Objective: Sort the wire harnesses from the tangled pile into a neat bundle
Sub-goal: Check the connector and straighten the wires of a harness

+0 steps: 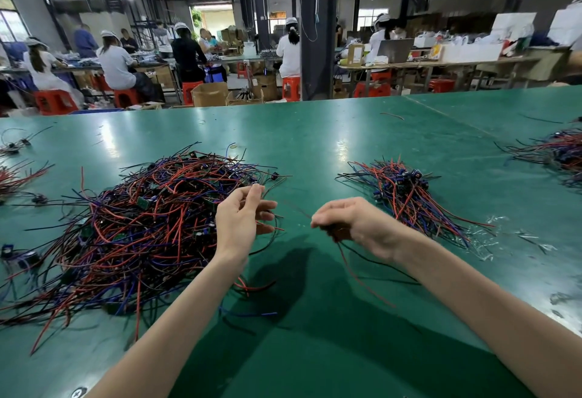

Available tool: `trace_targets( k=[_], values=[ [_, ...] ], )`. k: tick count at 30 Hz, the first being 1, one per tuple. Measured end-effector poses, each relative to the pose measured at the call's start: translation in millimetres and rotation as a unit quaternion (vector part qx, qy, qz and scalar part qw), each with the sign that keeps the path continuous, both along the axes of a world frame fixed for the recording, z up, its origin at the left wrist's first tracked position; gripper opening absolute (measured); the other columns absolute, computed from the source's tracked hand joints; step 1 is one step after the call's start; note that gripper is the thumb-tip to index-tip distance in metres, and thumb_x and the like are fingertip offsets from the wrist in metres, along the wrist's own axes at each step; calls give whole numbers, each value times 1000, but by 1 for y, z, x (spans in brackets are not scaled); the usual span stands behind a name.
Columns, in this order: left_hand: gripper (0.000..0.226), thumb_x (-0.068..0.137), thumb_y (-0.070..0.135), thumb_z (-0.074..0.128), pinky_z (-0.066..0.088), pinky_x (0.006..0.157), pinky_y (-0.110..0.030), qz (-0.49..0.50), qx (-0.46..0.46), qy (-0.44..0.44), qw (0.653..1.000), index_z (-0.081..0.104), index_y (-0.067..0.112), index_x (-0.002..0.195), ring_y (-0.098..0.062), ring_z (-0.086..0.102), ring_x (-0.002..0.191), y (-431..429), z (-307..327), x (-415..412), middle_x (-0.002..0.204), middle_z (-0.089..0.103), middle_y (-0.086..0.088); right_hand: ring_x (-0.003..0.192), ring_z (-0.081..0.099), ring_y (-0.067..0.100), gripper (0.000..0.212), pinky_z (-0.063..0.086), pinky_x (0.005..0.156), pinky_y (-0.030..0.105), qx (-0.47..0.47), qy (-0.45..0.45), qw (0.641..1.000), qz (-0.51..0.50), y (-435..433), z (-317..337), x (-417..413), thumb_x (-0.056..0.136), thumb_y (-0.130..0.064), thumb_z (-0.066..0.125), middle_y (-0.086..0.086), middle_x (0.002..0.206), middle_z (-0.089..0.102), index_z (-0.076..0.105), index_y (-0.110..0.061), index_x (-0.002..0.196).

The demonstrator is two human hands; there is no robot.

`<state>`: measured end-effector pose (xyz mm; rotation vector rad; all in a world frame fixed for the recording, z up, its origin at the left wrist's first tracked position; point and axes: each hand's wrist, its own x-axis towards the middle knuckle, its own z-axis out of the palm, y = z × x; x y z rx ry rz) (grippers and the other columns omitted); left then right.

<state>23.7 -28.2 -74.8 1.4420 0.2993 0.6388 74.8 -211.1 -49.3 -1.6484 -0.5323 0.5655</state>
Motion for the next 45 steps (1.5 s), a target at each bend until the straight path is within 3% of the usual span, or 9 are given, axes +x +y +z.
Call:
trace_targets(
  k=[7, 11, 18, 24, 27, 35, 38, 42, 45],
  values=[
    [31, 95, 35, 51, 48, 42, -23, -9, -15, 22, 1000, 62, 6, 95, -9, 58, 50, -5, 0, -1, 69, 70, -5, 60, 42, 15, 13, 35, 54, 26, 17, -43, 969, -241, -37, 49, 78, 82, -5, 65, 12, 74, 53, 65, 9, 83],
    [34, 99, 35, 44, 48, 41, -24, -20, -3, 29, 999, 62, 7, 92, -9, 58, 49, -10, 1, -3, 64, 69, -3, 61, 54, 23, 29, 53, 70, 39, -109, -137, 917, -359, -63, 51, 135, 80, -6, 67, 15, 79, 60, 65, 16, 100],
    [36, 102, 30, 37, 48, 41, -24, -42, -4, 34, 999, 63, 8, 89, -10, 58, 48, -18, 0, -5, 62, 68, -3, 99, 61, 34, 40, 51, 85, 37, -391, -237, 814, -359, -67, 15, 158, 82, -41, 71, 17, 103, 69, 73, -4, 98],
    [38, 103, 28, 36, 48, 42, -24, -45, 15, 23, 999, 64, 7, 90, -12, 57, 50, -22, 2, -6, 63, 69, -4, 128, 32, 35, 56, 23, 108, 47, -495, -361, 717, -334, -53, -6, 141, 93, -57, 40, 21, 134, 43, 59, -11, 120],
    [36, 103, 27, 37, 47, 42, -25, -50, 61, 20, 997, 63, 8, 88, -11, 57, 50, -26, -1, -8, 64, 68, -4, 143, 10, 31, 60, 2, 115, 52, -550, -339, 722, -246, -48, -23, 134, 96, -57, 28, 17, 153, 21, 42, -17, 139],
    [27, 100, 24, 43, 49, 43, -30, -64, 249, -22, 966, 65, 13, 89, -15, 58, 56, -38, 5, -18, 69, 67, -2, 146, -10, 30, 65, -6, 114, 55, -498, -281, 783, -243, -51, -29, 125, 97, -56, 27, 15, 158, -15, 19, -20, 150],
    [19, 97, 21, 49, 44, 56, -32, -2, 389, -1, 921, 66, 14, 92, -17, 51, 65, -26, 22, -14, 77, 67, 3, 146, -10, 28, 59, -11, 113, 52, -424, -359, 785, -276, -42, -30, 106, 98, -50, 32, 13, 158, -14, 27, -18, 147],
    [28, 87, 8, 50, 38, 90, -35, 76, 593, 196, 778, 63, 16, 110, -26, 39, 111, 21, 51, 0, 110, 57, -9, 146, -3, 25, 50, -10, 115, 48, -319, -397, 809, -295, -24, -30, 77, 98, -43, 39, 15, 158, -2, 41, -16, 140],
    [33, 85, 9, 55, 39, 96, -40, 51, 661, 341, 667, 62, 18, 116, -29, 37, 118, 62, 64, -2, 120, 53, -11, 146, 3, 25, 45, -9, 116, 45, -298, -444, 796, -283, -16, -31, 60, 97, -37, 43, 16, 157, 7, 47, -14, 135]
  ],
)
